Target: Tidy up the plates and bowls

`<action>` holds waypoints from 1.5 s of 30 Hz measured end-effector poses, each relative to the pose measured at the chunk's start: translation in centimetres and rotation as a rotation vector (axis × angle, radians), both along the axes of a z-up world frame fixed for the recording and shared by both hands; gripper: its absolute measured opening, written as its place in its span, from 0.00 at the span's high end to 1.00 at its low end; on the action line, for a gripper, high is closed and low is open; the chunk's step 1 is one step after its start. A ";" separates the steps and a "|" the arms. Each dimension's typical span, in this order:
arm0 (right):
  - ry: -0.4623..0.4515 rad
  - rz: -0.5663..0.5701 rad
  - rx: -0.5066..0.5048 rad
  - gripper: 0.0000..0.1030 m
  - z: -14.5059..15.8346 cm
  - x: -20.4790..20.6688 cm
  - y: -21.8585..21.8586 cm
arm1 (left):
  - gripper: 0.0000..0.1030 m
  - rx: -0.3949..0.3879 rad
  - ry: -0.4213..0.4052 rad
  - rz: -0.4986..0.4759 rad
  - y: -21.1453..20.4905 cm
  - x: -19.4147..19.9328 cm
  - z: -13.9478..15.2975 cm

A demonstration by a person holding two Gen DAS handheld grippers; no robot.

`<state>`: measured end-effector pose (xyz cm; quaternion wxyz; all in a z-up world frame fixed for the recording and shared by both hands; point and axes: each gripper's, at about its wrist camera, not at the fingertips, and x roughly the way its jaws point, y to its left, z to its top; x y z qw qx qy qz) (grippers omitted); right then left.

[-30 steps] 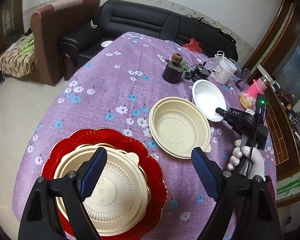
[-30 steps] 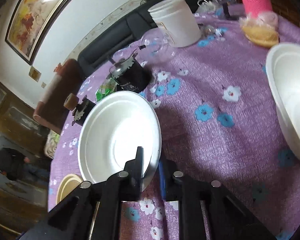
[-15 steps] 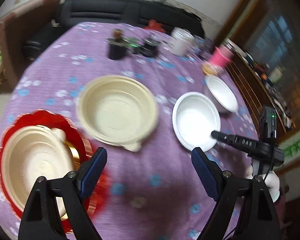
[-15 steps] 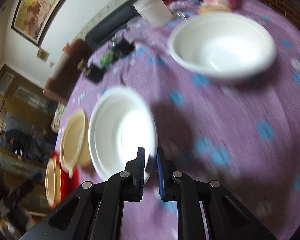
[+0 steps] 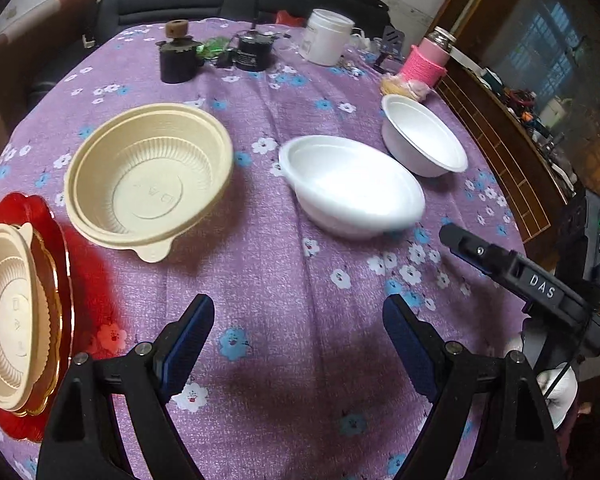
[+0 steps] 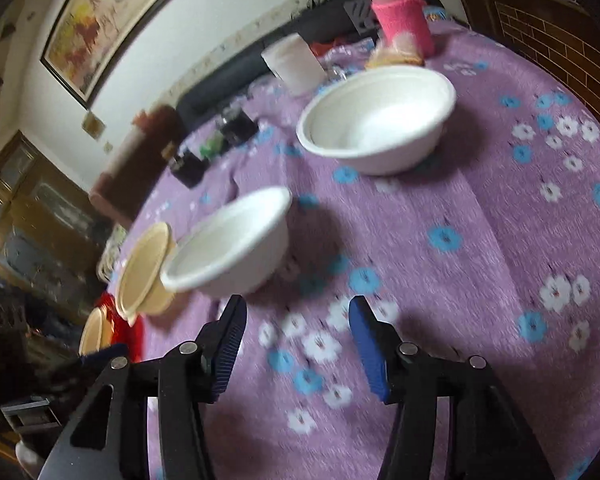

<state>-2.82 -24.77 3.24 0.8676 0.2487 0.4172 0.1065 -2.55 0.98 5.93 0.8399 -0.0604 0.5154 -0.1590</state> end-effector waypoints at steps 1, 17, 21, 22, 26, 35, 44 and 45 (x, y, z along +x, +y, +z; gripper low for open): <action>-0.007 -0.005 0.016 0.44 0.0 0.6 0.2 | 0.17 0.000 0.001 0.014 0.2 0.2 0.0; 0.074 0.020 0.090 0.91 -3.5 4.1 1.1 | 0.19 -0.053 0.015 0.052 -1.9 3.6 -1.9; 0.104 0.053 0.124 0.91 -3.9 3.3 0.4 | 0.39 -0.032 0.023 0.022 -3.5 4.4 -2.8; 0.108 0.060 0.134 0.91 -4.0 3.1 0.4 | 0.49 -0.025 0.030 0.003 -3.8 4.5 -3.0; 0.117 0.052 0.172 0.91 -4.0 1.4 0.0 | 0.86 -0.024 0.052 -0.056 -4.7 3.9 -3.5; 0.047 0.019 0.117 0.91 -0.8 -2.5 0.9 | 0.85 -0.084 0.005 -0.098 -3.7 0.1 -1.6; -0.034 0.199 0.119 0.90 3.7 -1.5 10.5 | 0.85 -0.143 -0.114 0.093 6.8 -3.7 3.2; -0.035 0.230 0.126 0.90 3.9 -1.1 11.9 | 0.85 -0.136 -0.127 0.124 8.3 -4.1 3.6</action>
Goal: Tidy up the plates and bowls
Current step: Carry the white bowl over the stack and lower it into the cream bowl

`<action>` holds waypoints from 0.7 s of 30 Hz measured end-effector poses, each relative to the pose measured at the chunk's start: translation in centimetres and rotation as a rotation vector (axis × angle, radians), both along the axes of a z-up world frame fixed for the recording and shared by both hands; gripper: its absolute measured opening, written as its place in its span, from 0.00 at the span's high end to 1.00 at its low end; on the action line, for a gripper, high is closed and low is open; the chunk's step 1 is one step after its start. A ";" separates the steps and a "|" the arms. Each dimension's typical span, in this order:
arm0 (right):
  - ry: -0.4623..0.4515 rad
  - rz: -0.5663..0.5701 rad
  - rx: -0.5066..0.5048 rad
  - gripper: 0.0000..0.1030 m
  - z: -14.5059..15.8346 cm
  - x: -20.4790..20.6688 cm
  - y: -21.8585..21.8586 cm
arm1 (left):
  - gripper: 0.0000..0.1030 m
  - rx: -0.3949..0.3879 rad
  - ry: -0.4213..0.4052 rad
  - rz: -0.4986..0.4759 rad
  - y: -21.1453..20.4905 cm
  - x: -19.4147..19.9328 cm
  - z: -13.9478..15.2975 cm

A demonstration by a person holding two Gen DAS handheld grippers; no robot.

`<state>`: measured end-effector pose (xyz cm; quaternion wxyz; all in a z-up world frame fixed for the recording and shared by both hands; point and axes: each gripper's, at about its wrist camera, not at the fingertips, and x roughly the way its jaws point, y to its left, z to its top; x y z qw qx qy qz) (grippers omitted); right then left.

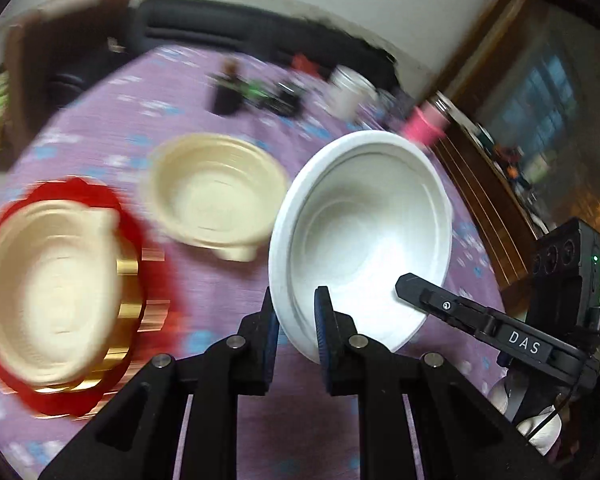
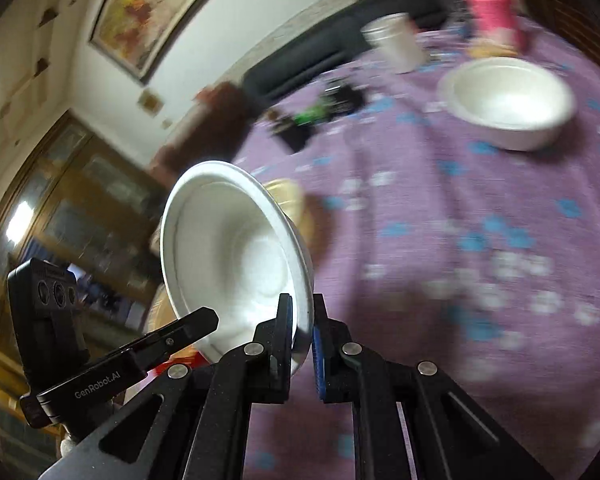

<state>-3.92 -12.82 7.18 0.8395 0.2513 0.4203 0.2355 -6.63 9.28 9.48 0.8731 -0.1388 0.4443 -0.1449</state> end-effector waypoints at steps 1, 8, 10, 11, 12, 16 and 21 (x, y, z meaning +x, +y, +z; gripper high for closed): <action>0.001 0.024 0.002 0.90 0.0 0.3 1.4 | 0.85 0.002 -0.008 0.046 2.1 -0.5 0.3; 0.007 0.218 -0.054 0.90 0.0 3.5 14.6 | 0.84 -0.016 0.046 0.262 12.1 -1.9 -1.1; 0.018 0.252 -0.080 0.90 -0.3 4.3 17.1 | 0.84 -0.039 0.078 0.302 14.5 -2.0 -2.2; 0.028 0.268 -0.097 0.90 -0.6 4.7 18.6 | 0.84 -0.044 0.085 0.310 14.9 -2.0 -2.5; 0.034 0.275 -0.108 0.90 -0.8 5.0 19.3 | 0.84 -0.051 0.091 0.324 15.7 -2.2 -3.0; 0.029 0.312 -0.172 0.90 -1.8 5.2 22.3 | 0.77 -0.063 0.114 0.340 17.2 -2.3 -3.7; 0.042 0.332 -0.197 0.89 -3.0 5.7 24.1 | 0.56 -0.079 0.090 0.323 17.8 -3.1 -3.6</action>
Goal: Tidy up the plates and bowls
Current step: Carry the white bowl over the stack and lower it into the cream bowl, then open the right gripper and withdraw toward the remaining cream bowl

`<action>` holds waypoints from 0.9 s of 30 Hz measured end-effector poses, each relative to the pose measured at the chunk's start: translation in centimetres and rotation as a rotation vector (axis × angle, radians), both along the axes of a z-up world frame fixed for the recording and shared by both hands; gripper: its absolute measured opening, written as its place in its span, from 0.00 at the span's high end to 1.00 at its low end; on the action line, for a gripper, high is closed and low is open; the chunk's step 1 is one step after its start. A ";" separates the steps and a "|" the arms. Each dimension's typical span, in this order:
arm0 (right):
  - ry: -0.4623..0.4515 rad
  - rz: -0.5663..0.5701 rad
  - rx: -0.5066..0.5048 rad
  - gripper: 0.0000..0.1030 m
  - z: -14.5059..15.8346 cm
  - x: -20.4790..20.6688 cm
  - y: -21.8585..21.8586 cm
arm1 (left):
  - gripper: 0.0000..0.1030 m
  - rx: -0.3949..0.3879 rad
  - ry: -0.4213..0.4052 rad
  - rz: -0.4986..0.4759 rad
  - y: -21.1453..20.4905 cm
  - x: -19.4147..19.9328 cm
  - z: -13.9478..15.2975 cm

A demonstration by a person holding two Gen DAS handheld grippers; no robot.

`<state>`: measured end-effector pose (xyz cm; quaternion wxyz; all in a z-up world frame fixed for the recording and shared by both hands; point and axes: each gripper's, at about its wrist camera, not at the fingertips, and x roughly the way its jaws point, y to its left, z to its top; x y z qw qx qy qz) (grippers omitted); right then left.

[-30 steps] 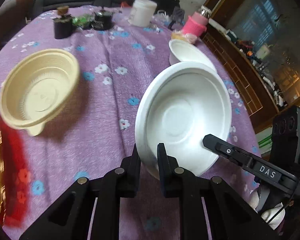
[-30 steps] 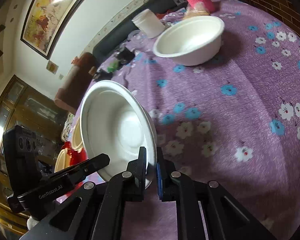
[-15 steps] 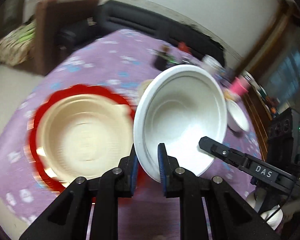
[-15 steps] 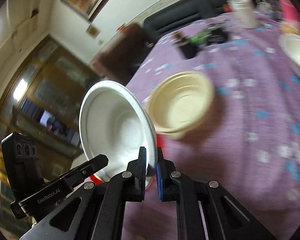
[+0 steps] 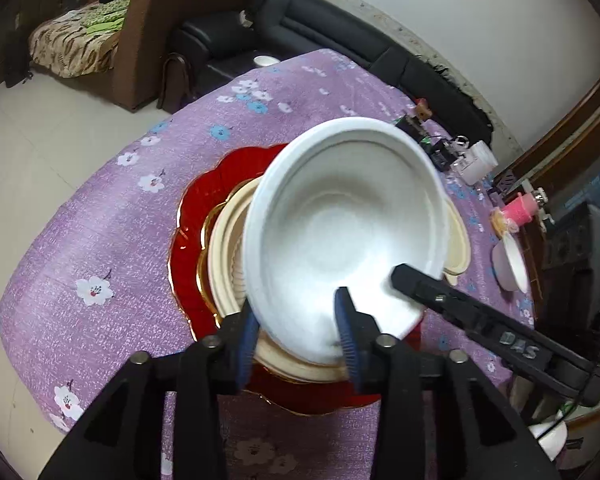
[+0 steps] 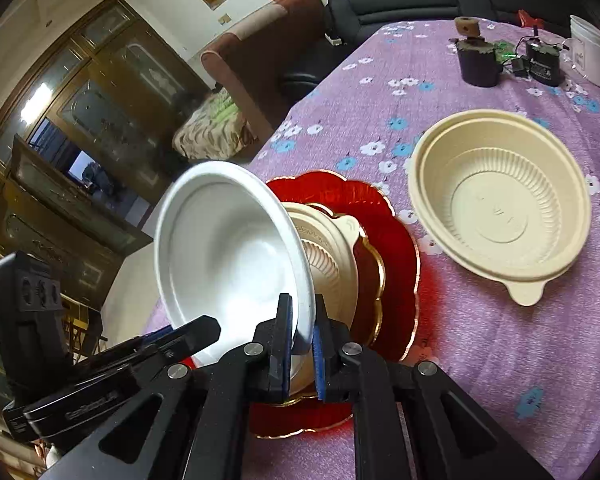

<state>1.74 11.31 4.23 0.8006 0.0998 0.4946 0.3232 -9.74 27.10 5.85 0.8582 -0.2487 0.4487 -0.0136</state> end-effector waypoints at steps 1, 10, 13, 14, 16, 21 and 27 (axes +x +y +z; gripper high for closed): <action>0.002 -0.001 -0.004 0.89 -0.1 0.2 0.1 | 0.53 -0.002 -0.012 -0.002 0.0 -0.1 0.2; -0.085 -0.023 -0.078 0.85 -0.8 0.2 0.5 | 0.30 0.064 -0.118 0.067 0.7 -1.7 3.1; -0.116 -0.033 -0.063 0.82 -0.6 0.1 0.1 | 0.27 0.050 -0.147 0.105 1.6 -2.3 3.8; -0.121 -0.040 -0.053 0.79 -0.4 -0.1 -0.2 | 0.26 0.045 -0.152 0.113 1.8 -2.5 3.8; -0.134 -0.048 -0.044 0.72 0.0 -0.3 -0.6 | 0.26 0.033 -0.160 0.136 2.3 -2.7 3.8; -0.191 -0.086 -0.039 0.63 0.9 -1.2 -2.1 | 0.26 0.038 -0.153 0.151 2.3 -3.2 3.7; -0.225 -0.158 0.022 0.59 2.5 -2.5 -5.0 | 0.25 0.129 -0.155 0.154 1.1 -3.9 4.0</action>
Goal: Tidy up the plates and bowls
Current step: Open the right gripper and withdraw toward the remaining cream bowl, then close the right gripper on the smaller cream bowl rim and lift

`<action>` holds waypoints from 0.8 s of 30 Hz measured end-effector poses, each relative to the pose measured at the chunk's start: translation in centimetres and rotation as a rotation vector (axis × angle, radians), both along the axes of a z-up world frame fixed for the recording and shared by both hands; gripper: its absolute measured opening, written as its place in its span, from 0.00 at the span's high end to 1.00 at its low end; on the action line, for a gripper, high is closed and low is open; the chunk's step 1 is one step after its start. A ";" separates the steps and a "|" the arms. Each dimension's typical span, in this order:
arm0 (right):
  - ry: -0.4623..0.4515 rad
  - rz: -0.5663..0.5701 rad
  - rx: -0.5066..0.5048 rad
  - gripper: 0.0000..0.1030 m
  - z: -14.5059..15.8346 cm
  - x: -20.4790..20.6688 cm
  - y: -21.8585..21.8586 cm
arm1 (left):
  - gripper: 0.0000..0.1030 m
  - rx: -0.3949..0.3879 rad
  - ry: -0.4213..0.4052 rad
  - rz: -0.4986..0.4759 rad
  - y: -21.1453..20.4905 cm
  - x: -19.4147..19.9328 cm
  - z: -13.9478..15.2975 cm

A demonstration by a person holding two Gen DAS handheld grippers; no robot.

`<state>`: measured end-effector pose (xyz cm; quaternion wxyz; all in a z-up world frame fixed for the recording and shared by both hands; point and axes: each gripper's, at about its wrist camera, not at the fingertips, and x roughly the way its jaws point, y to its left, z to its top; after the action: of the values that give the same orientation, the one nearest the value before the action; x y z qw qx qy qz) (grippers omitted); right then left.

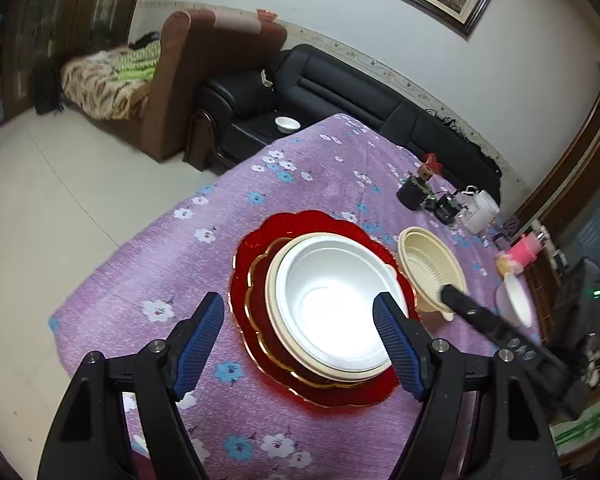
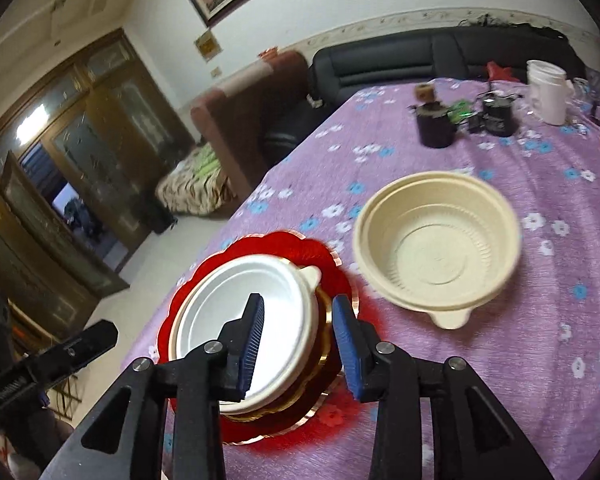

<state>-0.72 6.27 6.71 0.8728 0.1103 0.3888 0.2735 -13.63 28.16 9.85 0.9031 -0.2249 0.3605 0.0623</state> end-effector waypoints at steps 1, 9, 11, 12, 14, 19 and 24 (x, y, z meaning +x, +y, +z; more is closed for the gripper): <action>0.000 -0.014 0.006 0.59 0.0 -0.2 -0.8 | 0.23 0.020 0.002 0.004 -0.3 -0.1 0.1; 0.052 -0.129 0.000 0.58 -1.3 -0.8 -6.5 | 0.16 0.082 -0.005 -0.104 -4.2 0.0 0.6; 0.064 -0.159 0.001 0.58 -1.7 -0.9 -8.1 | 0.16 0.089 0.002 -0.125 -5.0 0.3 0.5; 0.066 -0.169 0.000 0.58 -1.8 -1.0 -8.6 | 0.16 0.098 0.006 -0.134 -5.4 0.4 0.4; 0.071 -0.193 -0.003 0.58 -2.1 -1.1 -9.9 | 0.16 0.100 0.018 -0.151 -6.1 0.7 0.2; 0.088 -0.237 -0.003 0.58 -2.6 -0.7 -12.0 | 0.16 0.101 0.038 -0.172 -7.1 1.3 -0.3; 0.110 -0.255 0.015 0.58 -3.3 0.6 -12.7 | 0.16 0.106 0.057 -0.178 -7.7 1.9 -0.7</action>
<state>-0.11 -6.43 3.45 0.8771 0.1804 0.4166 0.1567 -11.73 20.44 9.14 0.9051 -0.1423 0.4007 0.0072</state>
